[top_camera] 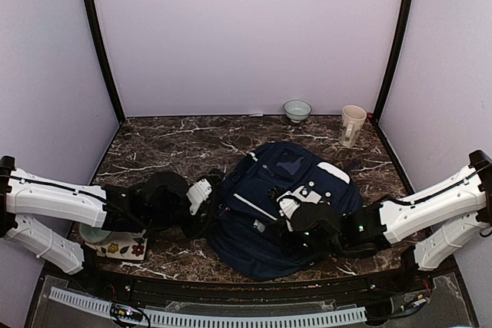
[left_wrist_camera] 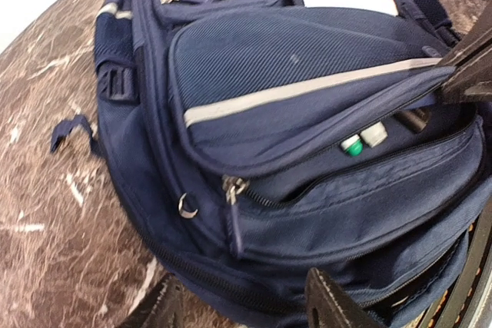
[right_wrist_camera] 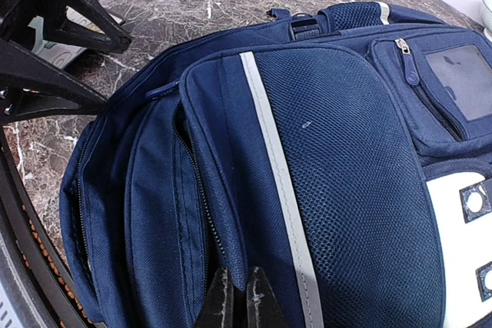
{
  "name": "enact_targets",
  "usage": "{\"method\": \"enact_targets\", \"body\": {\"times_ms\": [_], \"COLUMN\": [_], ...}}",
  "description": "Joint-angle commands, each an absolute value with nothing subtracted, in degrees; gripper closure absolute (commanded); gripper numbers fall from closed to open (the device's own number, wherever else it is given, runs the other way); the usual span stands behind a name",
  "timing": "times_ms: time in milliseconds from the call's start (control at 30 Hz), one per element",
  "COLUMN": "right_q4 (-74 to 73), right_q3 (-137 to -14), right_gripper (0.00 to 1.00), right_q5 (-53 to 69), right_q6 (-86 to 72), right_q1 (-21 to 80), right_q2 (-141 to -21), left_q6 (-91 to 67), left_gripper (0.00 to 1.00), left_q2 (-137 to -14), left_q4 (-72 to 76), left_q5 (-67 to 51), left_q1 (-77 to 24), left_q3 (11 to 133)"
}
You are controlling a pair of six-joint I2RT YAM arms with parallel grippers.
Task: Pack the student bag
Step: Pick up the second largest pocket of the student bag.
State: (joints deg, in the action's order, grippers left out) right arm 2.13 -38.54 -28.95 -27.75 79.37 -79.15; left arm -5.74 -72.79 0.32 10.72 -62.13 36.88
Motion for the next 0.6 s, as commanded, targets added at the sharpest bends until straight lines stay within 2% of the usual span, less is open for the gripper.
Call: {"method": "enact_targets", "body": {"times_ms": [0, 133, 300, 433, 567], "right_q4": [-0.61, -0.51, -1.14, -0.97, -0.43], "right_q3": [-37.50, -37.26, -36.58, -36.21, -36.39], "right_gripper": [1.00, 1.00, 1.00, 1.00, 1.00], "right_q5": [-30.04, -30.49, -30.95, -31.31, -31.14], "right_q6": [-29.19, -29.27, -29.83, -29.84, -29.58], "right_q1": [80.07, 80.07, 80.07, 80.06, 80.07], "right_q2": [-78.73, -77.87, -76.34, -75.77, -76.31], "left_q6": [-0.15, 1.43, 1.91, 3.12, 4.26], "left_gripper": [0.45, 0.51, 0.62, 0.73, 0.78], "left_q2": [-74.65, -78.93, -83.60, -84.59, -85.29], "left_q4": [7.49, 9.95, 11.51, 13.94, 15.26], "left_q5": [7.52, 7.46, 5.16, 1.76, 0.24], "left_q1": [-61.40, -59.47, -57.23, -57.22, -57.22], "left_q3": [35.69, 36.92, 38.20, 37.98, 38.09]}}
